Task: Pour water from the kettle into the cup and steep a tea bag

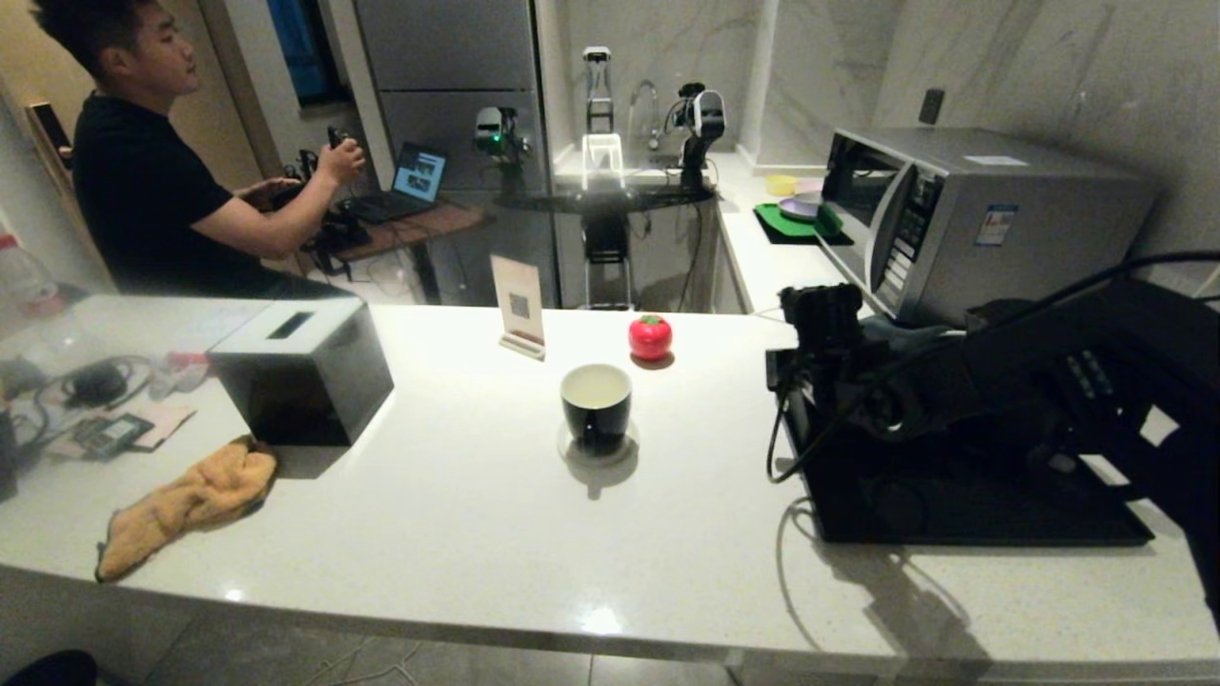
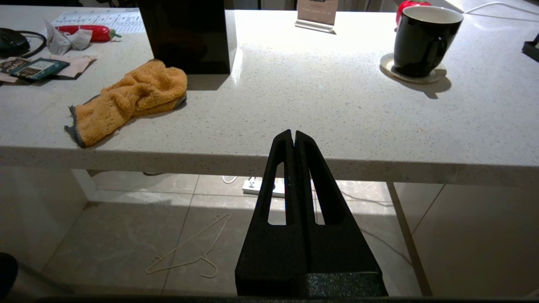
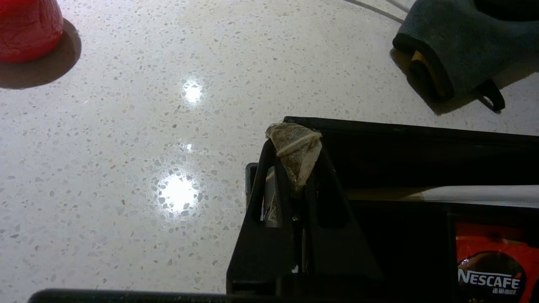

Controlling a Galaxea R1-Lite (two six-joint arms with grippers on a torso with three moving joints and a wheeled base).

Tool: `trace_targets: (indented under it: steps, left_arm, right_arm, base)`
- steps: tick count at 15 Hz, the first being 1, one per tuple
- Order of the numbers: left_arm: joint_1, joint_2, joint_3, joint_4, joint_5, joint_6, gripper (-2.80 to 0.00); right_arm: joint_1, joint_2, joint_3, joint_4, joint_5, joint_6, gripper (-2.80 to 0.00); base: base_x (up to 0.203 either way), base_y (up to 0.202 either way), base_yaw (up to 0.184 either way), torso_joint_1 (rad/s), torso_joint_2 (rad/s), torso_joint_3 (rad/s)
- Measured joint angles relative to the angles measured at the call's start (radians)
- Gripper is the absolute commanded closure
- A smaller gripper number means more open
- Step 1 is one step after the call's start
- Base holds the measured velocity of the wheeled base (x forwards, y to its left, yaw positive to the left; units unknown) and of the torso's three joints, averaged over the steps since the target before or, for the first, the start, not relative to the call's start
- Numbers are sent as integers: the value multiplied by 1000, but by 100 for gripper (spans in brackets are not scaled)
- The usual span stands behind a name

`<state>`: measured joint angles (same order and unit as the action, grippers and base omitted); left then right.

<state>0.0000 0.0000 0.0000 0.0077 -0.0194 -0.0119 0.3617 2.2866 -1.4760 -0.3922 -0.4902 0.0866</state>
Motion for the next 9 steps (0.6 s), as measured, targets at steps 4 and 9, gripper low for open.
trace_targets:
  steps: [4,9]
  left_arm:
    - [0,0,0,0,-1,0,0]
    - [0,0,0,0,-1,0,0]
  right_arm:
    - [-1,2,2,2,0,-1,-280]
    - [0,1,2,-6,0,-1,-280]
  base:
    - [0,0,0,0,0,0]
    - [0,0,0,0,0,0]
